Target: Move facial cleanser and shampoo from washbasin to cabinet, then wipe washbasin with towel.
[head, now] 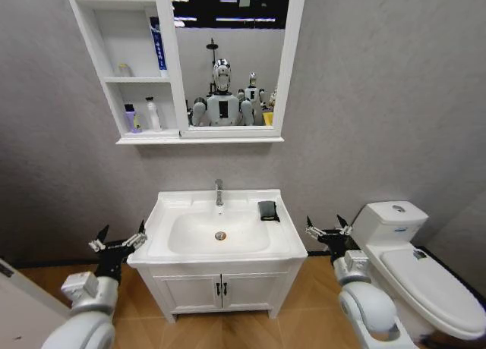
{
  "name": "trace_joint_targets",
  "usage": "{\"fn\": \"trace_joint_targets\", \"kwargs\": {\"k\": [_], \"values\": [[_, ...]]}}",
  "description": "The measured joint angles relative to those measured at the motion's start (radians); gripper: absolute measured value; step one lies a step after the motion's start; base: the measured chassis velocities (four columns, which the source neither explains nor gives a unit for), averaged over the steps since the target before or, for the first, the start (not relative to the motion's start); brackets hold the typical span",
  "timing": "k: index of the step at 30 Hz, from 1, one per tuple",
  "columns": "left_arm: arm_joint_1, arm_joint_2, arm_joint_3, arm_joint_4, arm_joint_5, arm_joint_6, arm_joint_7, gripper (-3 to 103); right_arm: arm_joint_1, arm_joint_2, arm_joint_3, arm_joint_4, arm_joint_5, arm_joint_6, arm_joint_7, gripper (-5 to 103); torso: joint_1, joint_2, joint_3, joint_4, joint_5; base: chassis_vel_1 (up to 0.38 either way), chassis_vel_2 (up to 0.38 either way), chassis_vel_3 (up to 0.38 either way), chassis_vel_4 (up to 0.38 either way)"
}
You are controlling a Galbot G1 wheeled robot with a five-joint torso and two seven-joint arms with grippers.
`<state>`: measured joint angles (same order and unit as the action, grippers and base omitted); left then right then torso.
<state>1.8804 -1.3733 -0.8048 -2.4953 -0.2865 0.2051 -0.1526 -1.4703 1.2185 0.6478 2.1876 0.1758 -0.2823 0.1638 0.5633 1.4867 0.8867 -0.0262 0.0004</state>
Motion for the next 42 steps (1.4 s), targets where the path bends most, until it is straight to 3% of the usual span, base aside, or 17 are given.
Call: {"fn": "trace_joint_targets", "kwargs": {"k": [8,21,42], "values": [[0.04,-0.047,0.006,-0.015,0.031,-0.021,0.007,100,-0.013,-0.004,0.001,0.02,0.01,-0.003,-0.002,100,0.0,0.0,0.0,-0.0003,-0.0003,0.0,0.0,0.0,0.0],[0.023,-0.044,0.01,-0.008,0.039,-0.015,-0.001,100,-0.029,-0.006,-0.002,0.042,0.05,-0.011,-0.007,100,0.0,0.0,0.0,-0.0003,-0.0004,0.0,0.0,0.0,0.0],[0.018,-0.041,0.012,-0.005,0.035,-0.013,-0.003,100,-0.016,0.002,-0.016,0.047,0.035,-0.031,-0.033,100,0.001,-0.001,0.0,-0.0002,-0.0003,-0.057,0.055,0.058,-0.048]]}}
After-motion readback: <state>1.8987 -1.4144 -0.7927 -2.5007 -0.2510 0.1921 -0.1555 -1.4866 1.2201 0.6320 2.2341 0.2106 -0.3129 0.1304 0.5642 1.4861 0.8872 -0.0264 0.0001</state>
